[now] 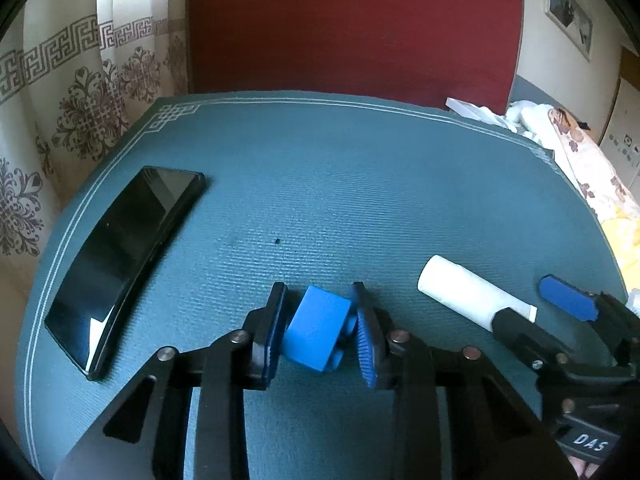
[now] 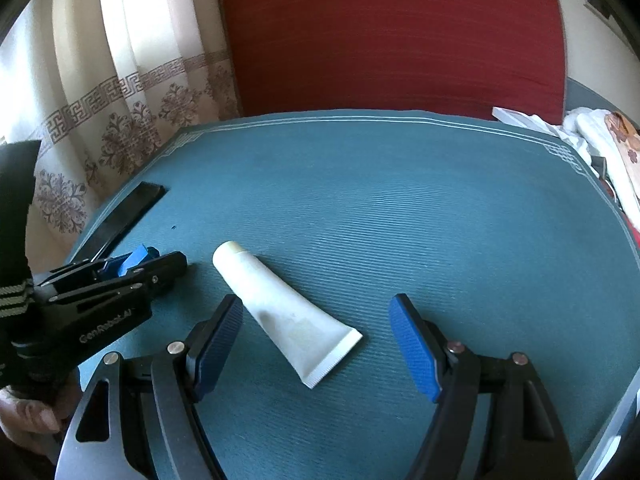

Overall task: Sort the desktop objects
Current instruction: 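Grasp the blue brick with left tool while right tool grasps the white tube, then carry the blue brick and white tube over the clear bowl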

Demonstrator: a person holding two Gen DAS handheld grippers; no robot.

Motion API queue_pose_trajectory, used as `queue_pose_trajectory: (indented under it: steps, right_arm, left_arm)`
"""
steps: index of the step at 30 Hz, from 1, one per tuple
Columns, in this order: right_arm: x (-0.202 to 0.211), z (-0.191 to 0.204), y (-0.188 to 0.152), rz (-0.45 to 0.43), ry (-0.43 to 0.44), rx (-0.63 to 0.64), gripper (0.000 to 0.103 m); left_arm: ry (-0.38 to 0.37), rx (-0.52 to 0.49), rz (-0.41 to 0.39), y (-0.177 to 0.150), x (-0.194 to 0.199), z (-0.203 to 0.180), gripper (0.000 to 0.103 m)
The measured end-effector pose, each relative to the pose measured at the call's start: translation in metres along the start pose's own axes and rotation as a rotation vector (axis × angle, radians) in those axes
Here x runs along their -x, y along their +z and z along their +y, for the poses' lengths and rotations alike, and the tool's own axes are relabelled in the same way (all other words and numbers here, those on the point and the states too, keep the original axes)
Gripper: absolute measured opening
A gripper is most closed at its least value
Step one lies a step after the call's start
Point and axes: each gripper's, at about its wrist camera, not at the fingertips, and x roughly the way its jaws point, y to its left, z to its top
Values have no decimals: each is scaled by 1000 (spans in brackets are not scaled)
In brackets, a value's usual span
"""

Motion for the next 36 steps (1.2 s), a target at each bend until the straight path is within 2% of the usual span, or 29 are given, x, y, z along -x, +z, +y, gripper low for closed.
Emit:
queue_pose_trajectory:
  steps: [9,15,16,17,19,20,21,22,30,36]
  right_arm:
    - [-18,11,8,50,24,61,79]
    - [-27,19,11,69,-7,118,79]
    - [-28,22,10,71,-19,133,77]
    - [-28,24,10,72,-28,145,70]
    - [-28,29,9,65,-44,174,54]
    - [-27,31,9,63,-47,184,41]
    - [-26,33,8,60,-55,192,33]
    - [-25,34,6,57,-65,194,30]
    - [-2,15,-6,52,-62,60,30]
    - [40,4,-13,-11,-72,6,30]
  left_arm:
    - [-47,10,-15,3,9,2,34]
    - [-90,19,-4,4,8,2,34]
    - [-100,25,0,3,8,3,34]
    - [-111,29,2,3,9,3,34]
    - [-116,33,2,3,10,2,34]
    - [-115,33,-1,3,11,2,34]
    - [-114,32,-4,3,12,1,34]
    - [-113,31,-8,3,13,1,34]
    - [-113,20,-24,4,20,-3,34]
    - [-124,-13,-46,1,32,-16,34]
